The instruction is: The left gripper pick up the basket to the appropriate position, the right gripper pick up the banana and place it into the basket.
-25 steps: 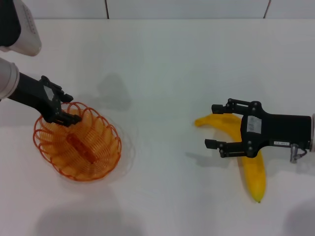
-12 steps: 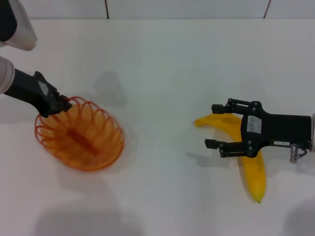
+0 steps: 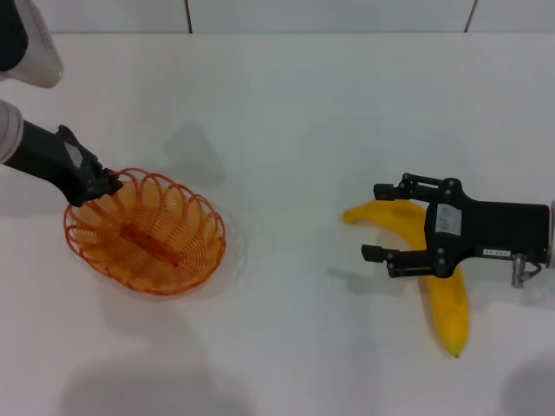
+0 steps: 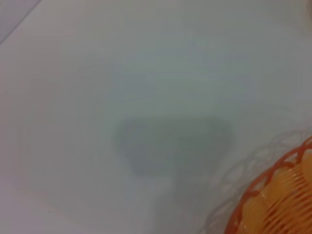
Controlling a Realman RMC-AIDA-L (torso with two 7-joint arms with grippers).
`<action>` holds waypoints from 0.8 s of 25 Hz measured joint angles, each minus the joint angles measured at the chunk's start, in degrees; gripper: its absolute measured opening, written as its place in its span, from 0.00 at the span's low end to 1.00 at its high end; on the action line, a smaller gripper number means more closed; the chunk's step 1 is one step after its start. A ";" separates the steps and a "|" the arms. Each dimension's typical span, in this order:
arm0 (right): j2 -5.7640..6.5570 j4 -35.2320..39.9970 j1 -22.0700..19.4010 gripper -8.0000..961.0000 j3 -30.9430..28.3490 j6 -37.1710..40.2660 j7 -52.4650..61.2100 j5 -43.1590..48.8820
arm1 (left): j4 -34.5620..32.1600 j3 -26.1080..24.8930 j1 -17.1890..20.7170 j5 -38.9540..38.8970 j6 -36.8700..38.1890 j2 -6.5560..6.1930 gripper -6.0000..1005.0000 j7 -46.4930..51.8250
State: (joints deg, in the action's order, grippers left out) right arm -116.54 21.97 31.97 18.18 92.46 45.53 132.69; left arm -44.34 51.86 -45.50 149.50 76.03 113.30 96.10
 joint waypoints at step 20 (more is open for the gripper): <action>0.18 0.53 -1.56 0.90 -0.42 0.00 0.09 -0.25 | -14.70 -3.97 8.91 -10.98 13.42 0.07 0.06 13.74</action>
State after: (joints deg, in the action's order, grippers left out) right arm -116.37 22.50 30.41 17.75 92.46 45.62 132.45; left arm -59.04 47.89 -36.58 138.52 89.45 113.36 109.84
